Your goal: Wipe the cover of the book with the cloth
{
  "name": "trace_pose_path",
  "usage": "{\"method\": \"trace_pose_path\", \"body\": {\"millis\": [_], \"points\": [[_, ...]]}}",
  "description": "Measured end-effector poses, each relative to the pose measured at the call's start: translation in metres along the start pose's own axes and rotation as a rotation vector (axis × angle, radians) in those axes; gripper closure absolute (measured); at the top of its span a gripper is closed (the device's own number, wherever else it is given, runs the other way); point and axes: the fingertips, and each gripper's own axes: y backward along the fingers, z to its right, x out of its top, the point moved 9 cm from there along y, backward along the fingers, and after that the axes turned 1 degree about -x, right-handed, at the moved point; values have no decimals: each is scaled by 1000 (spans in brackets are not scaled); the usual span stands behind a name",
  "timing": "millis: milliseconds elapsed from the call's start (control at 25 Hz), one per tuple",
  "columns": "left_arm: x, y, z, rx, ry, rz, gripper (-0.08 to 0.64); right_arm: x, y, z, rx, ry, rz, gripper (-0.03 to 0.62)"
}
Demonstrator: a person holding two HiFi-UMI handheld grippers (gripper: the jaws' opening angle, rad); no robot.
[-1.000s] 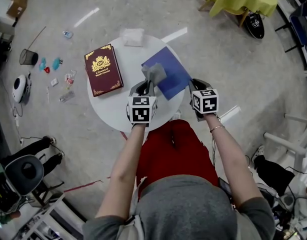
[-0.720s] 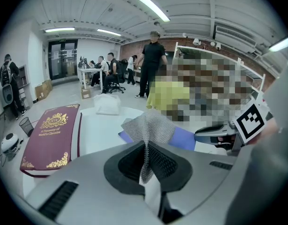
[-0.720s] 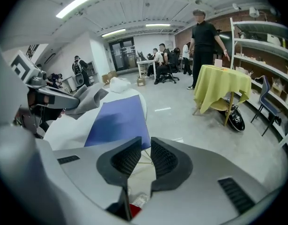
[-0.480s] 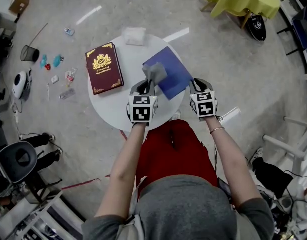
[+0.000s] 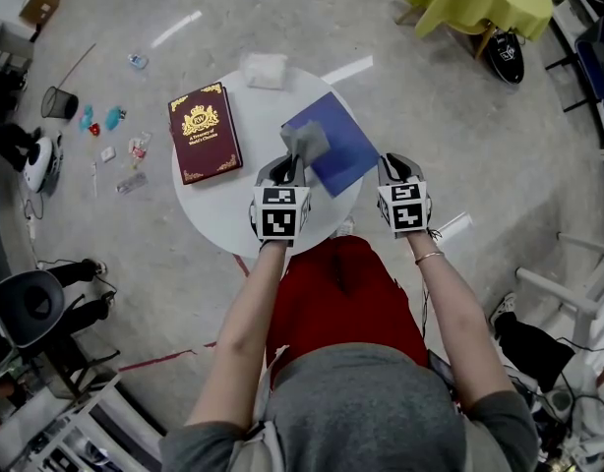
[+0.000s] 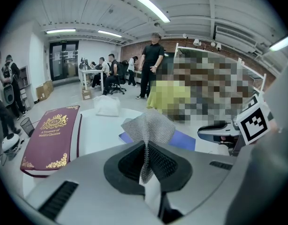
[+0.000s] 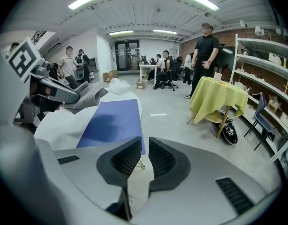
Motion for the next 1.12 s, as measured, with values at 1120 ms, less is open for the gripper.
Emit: {"method": "trace_pose_path", "body": {"millis": [1120], "points": [[28, 32, 5, 36, -20, 130, 535, 82, 79, -5, 165, -134, 347, 554]]}}
